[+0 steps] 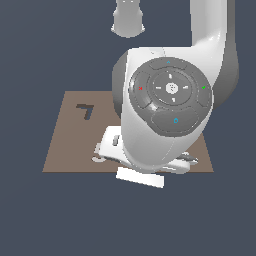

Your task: Insert a designated object into the corresponding slot on a board.

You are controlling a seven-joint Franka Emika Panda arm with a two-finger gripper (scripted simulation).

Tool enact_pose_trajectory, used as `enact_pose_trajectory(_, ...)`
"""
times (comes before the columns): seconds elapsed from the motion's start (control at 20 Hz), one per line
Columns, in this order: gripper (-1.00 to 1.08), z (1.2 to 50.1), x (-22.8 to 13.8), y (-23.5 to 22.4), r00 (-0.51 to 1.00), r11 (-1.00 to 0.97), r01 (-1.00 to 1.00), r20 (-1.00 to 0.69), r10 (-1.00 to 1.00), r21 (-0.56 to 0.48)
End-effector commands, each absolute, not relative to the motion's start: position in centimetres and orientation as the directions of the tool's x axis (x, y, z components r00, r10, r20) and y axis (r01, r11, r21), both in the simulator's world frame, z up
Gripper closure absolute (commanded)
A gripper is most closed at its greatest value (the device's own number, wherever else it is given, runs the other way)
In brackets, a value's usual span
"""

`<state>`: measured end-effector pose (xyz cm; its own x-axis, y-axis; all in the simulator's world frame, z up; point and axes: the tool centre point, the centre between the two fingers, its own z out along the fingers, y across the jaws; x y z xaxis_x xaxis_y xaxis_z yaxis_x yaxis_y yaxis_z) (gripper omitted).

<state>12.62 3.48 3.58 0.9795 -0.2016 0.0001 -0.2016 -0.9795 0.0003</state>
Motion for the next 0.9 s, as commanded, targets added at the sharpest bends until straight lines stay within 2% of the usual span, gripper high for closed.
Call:
enact_pose_trajectory(0.0,1.08,3.6,12.5,1.7,0.957,-0.957,-0.289,0.001,-0.289,0.000)
enact_pose_trajectory(0.45,1.08,3.8,10.6,-4.8,0.811,-0.811,-0.585,0.001,-0.585,0.000)
enact_pose_trajectory(0.85,1.08,3.9,6.5,-10.3,0.575,-0.575,-0.818,0.001,-0.818,0.000)
